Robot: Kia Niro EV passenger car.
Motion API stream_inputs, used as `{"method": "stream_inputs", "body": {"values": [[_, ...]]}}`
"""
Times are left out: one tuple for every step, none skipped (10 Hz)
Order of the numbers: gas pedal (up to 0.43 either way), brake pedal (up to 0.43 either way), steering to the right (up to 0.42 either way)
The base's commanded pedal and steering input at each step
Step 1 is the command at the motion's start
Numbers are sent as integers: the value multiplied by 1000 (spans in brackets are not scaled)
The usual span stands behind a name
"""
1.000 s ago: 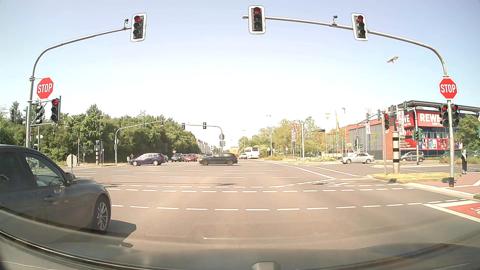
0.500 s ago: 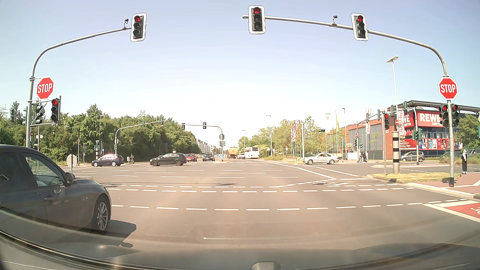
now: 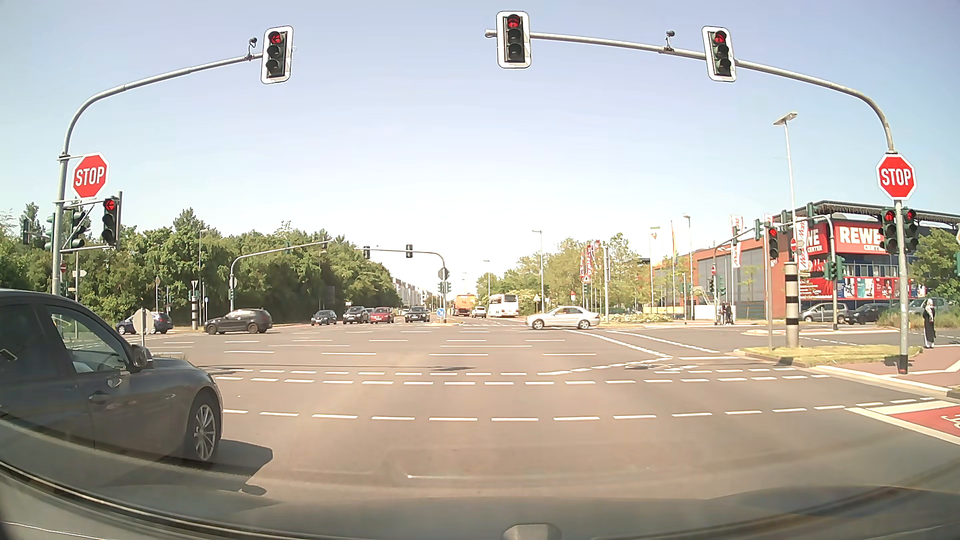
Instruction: Follow the waypoints while adhering to traffic rules and regulations
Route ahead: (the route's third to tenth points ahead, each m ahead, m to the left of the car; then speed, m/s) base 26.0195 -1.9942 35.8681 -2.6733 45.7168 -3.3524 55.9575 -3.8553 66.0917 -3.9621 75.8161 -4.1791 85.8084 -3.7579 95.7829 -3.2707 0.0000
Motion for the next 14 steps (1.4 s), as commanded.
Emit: {"method": "stream_inputs", "body": {"values": [[0,366,8],[0,366,8],[0,366,8],[0,366,8],[0,366,8],[0,366,8],[0,366,8],[0,366,8],[0,366,8],[0,366,8],[0,366,8],[0,366,8],[0,366,8],[0,366,8]]}}
